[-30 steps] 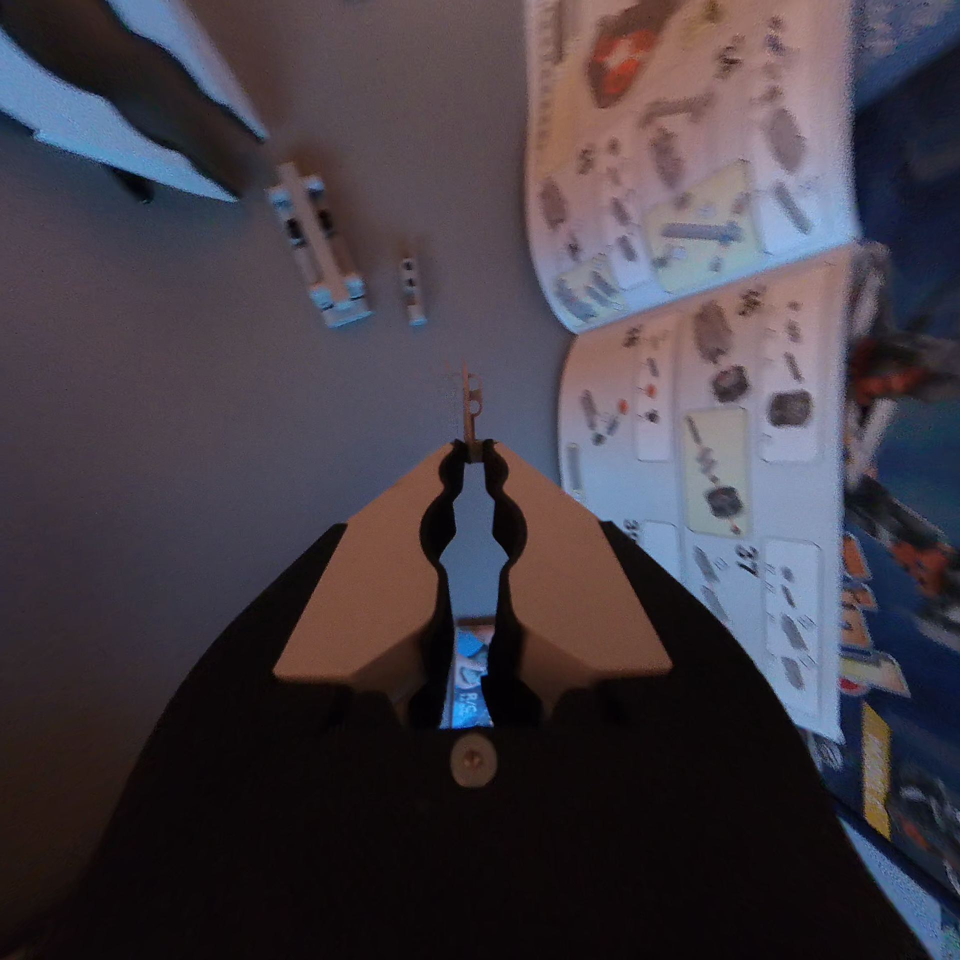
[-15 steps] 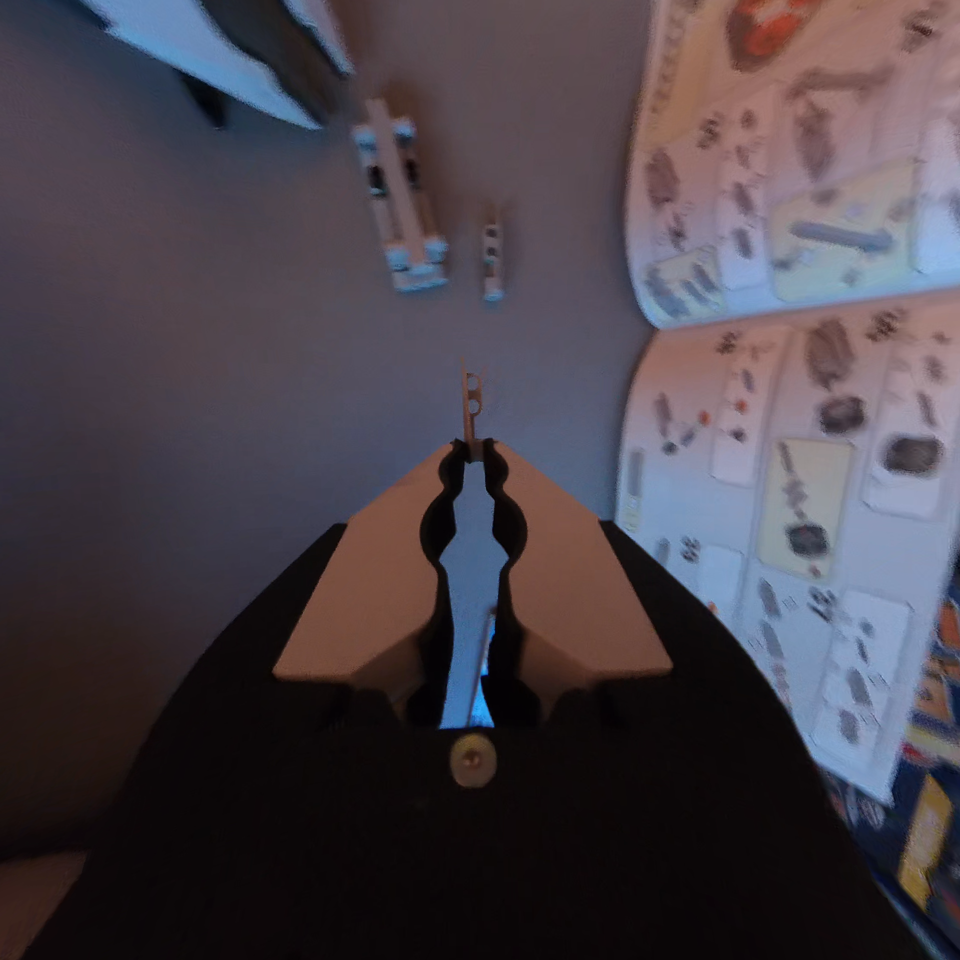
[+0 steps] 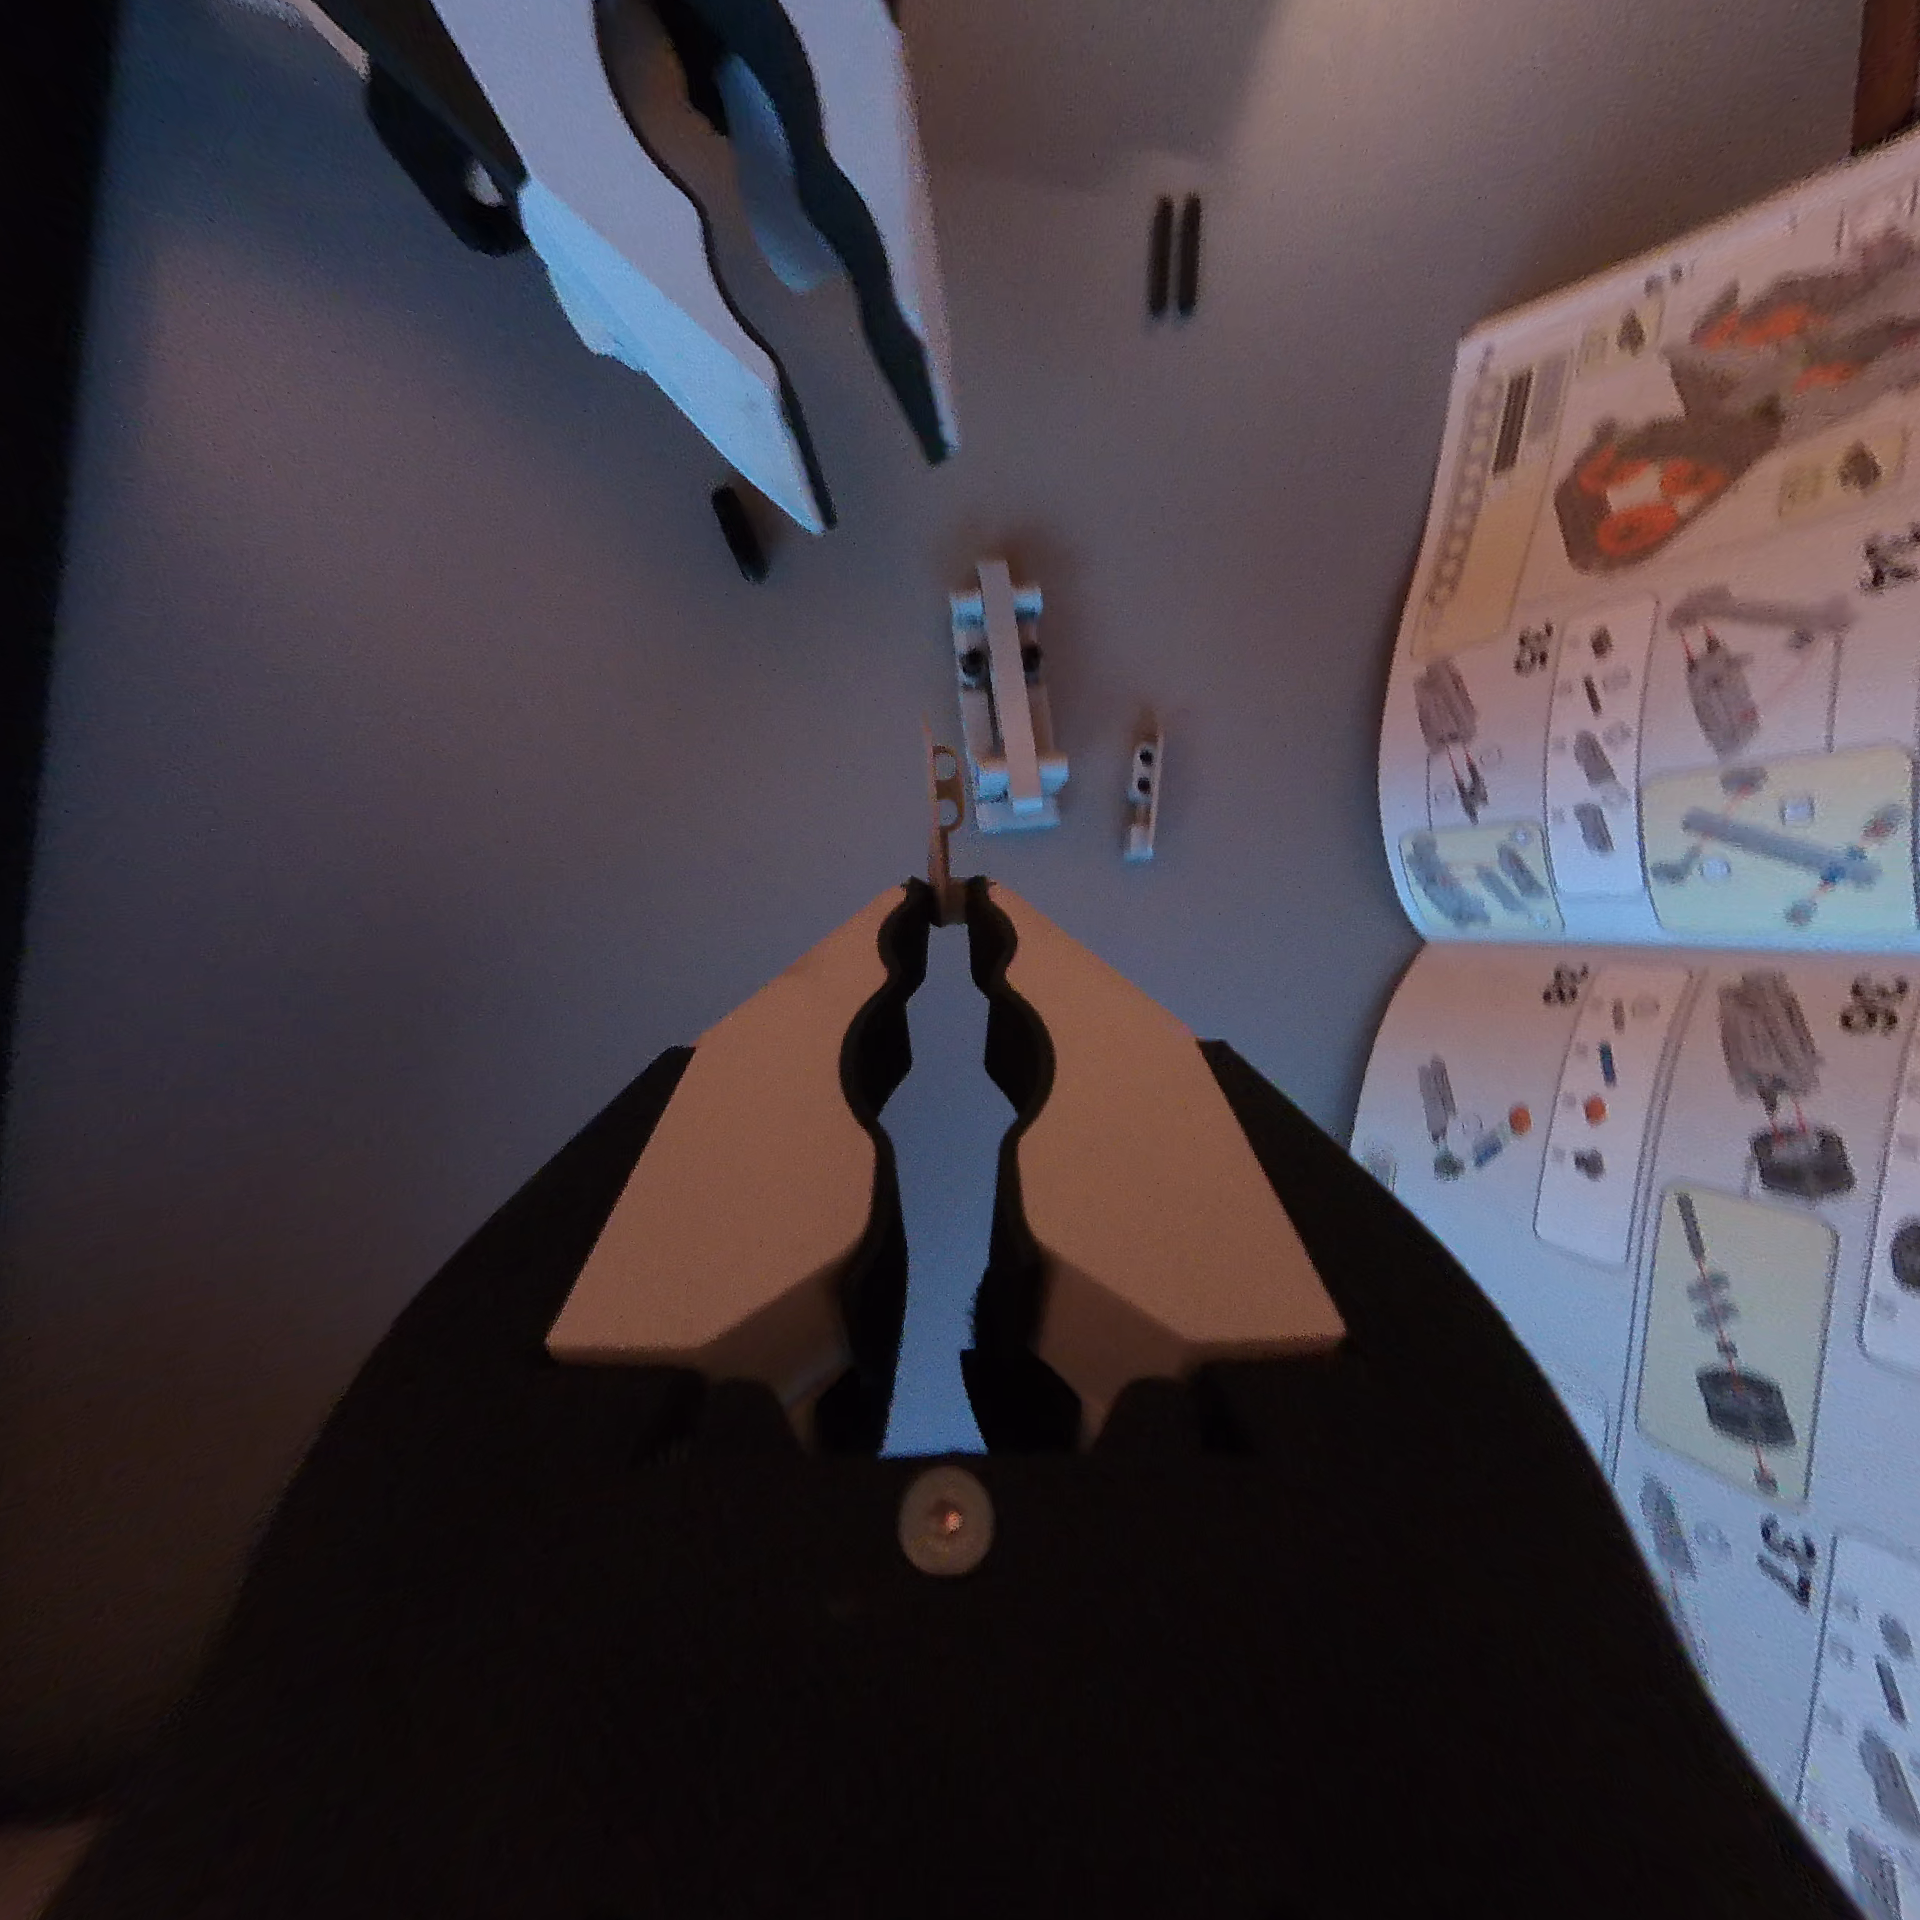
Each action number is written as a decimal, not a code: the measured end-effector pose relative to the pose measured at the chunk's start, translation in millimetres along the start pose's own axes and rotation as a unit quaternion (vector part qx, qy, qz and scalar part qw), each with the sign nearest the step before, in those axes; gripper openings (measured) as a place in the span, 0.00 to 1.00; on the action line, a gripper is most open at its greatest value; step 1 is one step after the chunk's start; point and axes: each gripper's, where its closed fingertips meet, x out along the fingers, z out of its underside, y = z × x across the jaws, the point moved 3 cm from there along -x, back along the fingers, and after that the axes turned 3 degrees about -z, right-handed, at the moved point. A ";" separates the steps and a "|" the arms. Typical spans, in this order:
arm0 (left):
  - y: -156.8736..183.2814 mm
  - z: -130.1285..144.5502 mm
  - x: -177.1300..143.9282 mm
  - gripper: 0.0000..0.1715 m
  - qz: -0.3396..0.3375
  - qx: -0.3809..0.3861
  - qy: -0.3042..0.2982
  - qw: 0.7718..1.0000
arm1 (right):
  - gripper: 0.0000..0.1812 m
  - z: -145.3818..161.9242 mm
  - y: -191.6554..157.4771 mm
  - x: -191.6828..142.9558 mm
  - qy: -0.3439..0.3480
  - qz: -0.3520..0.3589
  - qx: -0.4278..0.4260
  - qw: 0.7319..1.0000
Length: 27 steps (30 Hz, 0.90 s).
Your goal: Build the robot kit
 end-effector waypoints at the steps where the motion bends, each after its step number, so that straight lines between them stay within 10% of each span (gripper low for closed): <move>1: -3.1 -3.3 -0.7 0.18 -0.014 0.001 0.009 1.000 | 0.04 -3.6 -0.3 5.1 0.007 0.003 -0.016 1.000; 14: 13.8 -6.3 -5.0 0.07 -0.023 0.168 0.010 0.985 | 0.04 -25.0 -6.7 42.2 0.047 0.096 -0.189 0.976; 27: 19.0 10.9 0.0 0.01 -0.012 0.204 -0.043 0.978 | 0.04 -23.0 -22.2 58.2 0.104 0.074 -0.175 0.976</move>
